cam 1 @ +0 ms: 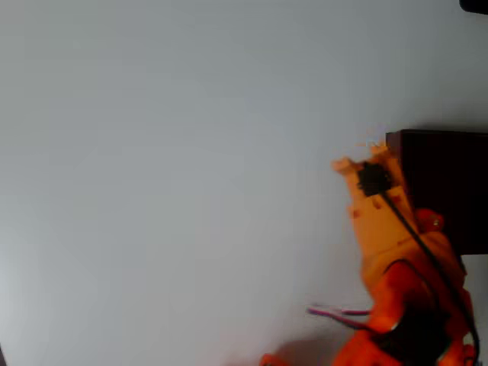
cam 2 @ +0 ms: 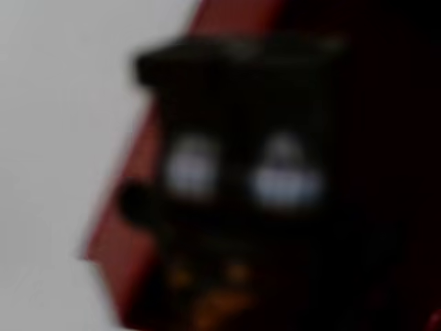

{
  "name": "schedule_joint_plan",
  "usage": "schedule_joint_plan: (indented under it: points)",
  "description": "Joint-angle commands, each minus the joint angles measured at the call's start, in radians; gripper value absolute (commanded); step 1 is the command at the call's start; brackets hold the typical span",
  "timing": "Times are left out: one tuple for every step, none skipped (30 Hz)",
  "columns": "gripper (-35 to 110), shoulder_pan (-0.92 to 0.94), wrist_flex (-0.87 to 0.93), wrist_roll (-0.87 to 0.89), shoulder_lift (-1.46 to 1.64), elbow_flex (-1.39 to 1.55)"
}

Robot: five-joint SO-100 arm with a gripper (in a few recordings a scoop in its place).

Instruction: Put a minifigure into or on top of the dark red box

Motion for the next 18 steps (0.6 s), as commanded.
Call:
schedule_joint_plan:
  points:
    - [0, 0.075, -0.084, -0.046, -0.221, -0.127]
    - [0, 0.089, -0.095, -0.054, -0.299, -0.172]
    - [0, 0.104, -0.1, -0.057, -0.373, -0.221]
    - [0, 0.117, -0.1, -0.06, -0.443, -0.276]
    - [0, 0.13, -0.091, -0.067, -0.509, -0.337]
    - [0, 0.143, -0.081, -0.072, -0.566, -0.394]
    - [0, 0.153, -0.071, -0.075, -0.62, -0.446]
    - [0, 0.164, -0.049, -0.077, -0.669, -0.502]
    - [2, 0.176, -0.026, -0.072, -0.716, -0.552]
    - [8, 0.189, 0.009, -0.054, -0.764, -0.6]
    - [12, 0.206, 0.051, -0.037, -0.807, -0.644]
    - [14, 0.218, 0.08, -0.032, -0.833, -0.669]
    - [16, 0.225, 0.084, -0.032, -0.836, -0.669]
    - [16, 0.227, 0.092, -0.028, -0.834, -0.666]
    - [16, 0.227, 0.098, -0.023, -0.827, -0.66]
    - [16, 0.219, 0.097, -0.031, -0.808, -0.646]
    - [16, 0.209, 0.101, -0.034, -0.785, -0.629]
    - [16, 0.198, 0.103, -0.026, -0.753, -0.595]
